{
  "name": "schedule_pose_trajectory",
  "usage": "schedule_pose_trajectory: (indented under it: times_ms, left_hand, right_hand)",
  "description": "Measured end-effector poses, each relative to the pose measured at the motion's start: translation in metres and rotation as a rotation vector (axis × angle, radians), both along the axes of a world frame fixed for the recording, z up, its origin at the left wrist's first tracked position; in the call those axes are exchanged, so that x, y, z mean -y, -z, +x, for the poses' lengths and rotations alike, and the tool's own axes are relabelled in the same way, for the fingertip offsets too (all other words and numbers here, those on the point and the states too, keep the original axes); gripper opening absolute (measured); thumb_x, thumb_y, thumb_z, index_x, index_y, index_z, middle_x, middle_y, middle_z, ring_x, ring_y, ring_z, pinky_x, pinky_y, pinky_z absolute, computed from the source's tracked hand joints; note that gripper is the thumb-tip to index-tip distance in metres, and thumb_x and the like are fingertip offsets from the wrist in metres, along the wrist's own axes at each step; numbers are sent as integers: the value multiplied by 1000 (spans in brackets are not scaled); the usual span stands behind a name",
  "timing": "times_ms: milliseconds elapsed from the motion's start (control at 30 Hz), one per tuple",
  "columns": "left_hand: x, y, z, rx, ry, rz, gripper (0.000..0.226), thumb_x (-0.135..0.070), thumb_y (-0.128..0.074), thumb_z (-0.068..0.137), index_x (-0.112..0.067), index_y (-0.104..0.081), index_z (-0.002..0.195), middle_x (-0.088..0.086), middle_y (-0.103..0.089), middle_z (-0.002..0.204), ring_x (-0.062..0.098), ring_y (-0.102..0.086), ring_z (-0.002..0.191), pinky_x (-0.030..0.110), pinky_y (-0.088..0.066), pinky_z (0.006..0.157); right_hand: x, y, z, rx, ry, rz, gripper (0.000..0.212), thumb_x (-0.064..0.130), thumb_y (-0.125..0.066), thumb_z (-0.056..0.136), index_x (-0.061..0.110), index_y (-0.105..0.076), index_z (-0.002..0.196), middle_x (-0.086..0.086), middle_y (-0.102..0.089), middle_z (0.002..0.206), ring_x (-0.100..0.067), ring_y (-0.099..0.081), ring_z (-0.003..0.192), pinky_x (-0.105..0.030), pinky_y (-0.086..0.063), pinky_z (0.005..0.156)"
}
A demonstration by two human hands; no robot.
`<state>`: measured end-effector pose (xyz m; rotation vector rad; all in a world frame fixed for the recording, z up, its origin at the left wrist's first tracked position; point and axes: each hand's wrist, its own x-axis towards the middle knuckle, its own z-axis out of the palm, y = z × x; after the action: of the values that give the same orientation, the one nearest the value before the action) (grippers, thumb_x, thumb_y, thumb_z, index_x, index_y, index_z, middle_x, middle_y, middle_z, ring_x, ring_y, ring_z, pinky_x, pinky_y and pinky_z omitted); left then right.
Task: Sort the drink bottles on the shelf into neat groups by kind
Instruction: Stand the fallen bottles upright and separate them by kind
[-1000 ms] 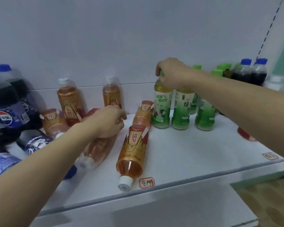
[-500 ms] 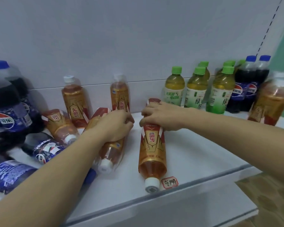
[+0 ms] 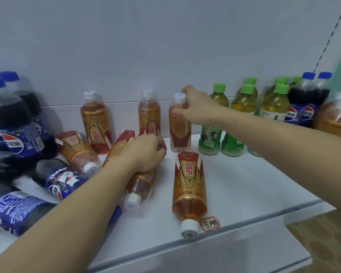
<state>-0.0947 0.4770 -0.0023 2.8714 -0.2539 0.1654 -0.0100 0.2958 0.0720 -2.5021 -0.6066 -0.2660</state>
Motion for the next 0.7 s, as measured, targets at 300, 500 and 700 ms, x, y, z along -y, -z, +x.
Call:
schedule_pose_trajectory:
  times_ms: [300, 500, 700]
  left_hand:
    - [1, 1, -1, 19, -5, -37, 34, -29, -45, 95, -28, -72, 115, -5, -67, 127, 20, -59, 114, 50, -45, 103]
    - [2, 2, 1, 13, 3, -20, 34, -29, -45, 96, -27, -72, 116, -4, -67, 126, 21, -58, 114, 52, -45, 104]
    - [3, 2, 1, 12, 4, -9, 33, -29, -46, 96, -26, -72, 116, -3, -68, 121, 21, -59, 109, 53, -45, 103]
  right_hand:
    - [-19, 3, 16, -46, 190, 98, 74, 45, -71, 92, 9, -34, 145, -14, -58, 131, -24, -57, 101, -35, -55, 76]
    - [-3, 12, -19, 161, 116, 66, 70, 44, -65, 96, 19, -30, 151, -11, -50, 141, -23, -55, 114, -34, -47, 90]
    - [45, 45, -101, 247, -318, -190, 61, 3, -58, 82, 28, -46, 136, 3, -48, 138, -14, -44, 128, -38, -42, 109]
